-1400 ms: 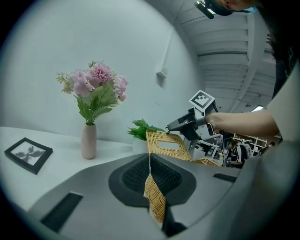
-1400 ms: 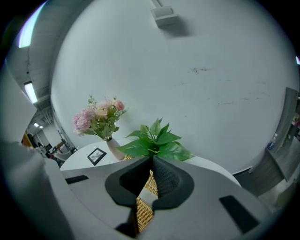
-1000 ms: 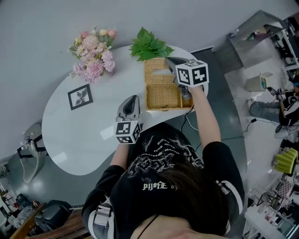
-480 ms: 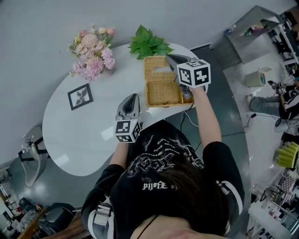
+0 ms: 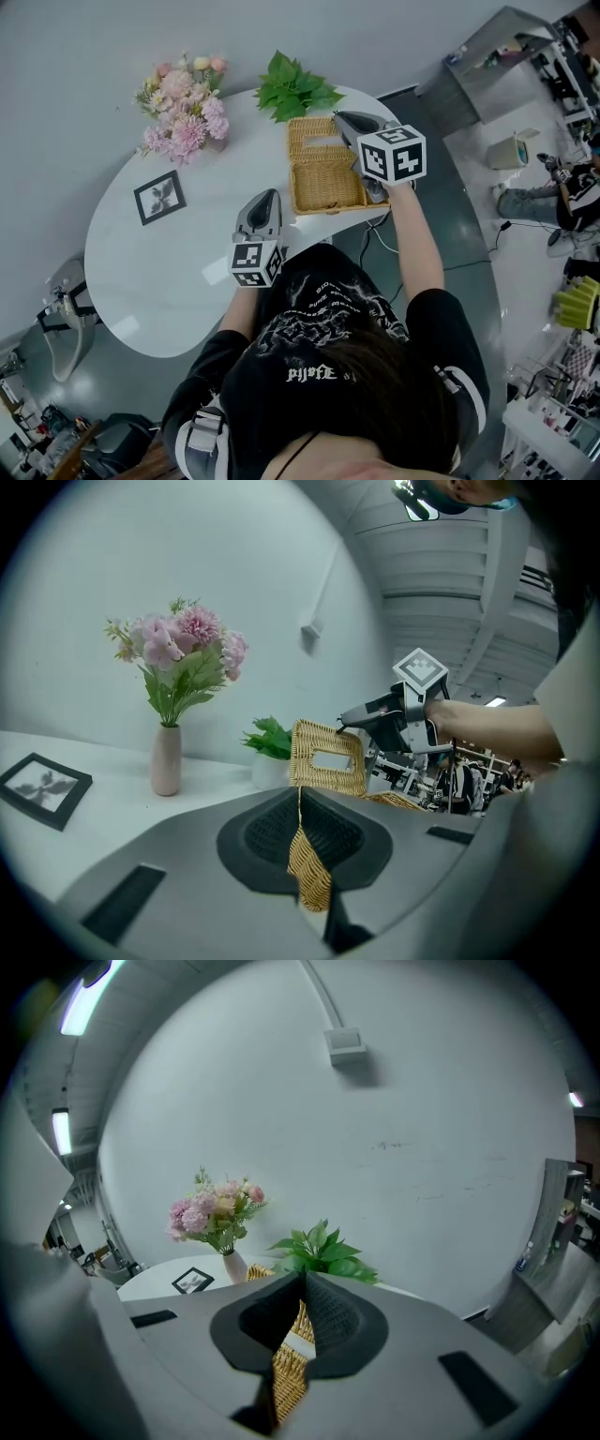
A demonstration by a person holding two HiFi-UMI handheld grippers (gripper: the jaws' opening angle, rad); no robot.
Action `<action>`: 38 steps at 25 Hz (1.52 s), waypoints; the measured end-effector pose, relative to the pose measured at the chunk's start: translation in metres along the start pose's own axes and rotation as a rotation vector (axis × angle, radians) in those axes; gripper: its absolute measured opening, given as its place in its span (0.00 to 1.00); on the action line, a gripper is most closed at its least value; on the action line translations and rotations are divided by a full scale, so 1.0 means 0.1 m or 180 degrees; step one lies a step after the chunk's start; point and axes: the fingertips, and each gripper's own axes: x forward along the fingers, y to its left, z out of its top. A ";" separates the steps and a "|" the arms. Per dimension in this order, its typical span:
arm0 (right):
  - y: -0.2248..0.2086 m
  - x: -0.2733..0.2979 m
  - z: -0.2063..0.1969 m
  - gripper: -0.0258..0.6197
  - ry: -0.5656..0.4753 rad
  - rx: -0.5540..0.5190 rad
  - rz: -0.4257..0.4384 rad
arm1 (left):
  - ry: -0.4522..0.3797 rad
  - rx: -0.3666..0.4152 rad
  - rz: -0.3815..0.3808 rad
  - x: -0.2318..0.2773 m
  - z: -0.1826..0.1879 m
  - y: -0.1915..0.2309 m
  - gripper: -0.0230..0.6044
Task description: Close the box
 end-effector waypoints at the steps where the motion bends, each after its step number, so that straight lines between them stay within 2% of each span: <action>1: 0.00 -0.02 0.00 0.10 -0.0004 -0.0007 -0.0001 | 0.0000 -0.0011 0.0006 0.00 0.00 0.00 0.08; 21: 0.25 -0.42 -0.10 0.10 -0.0081 -0.0201 0.0298 | -0.0123 -0.0039 0.0296 -0.10 0.03 -0.20 0.08; 38: 0.46 -0.67 -0.30 0.10 -0.0133 -0.0139 0.0592 | -0.0239 -0.0045 0.0509 -0.24 -0.02 -0.42 0.08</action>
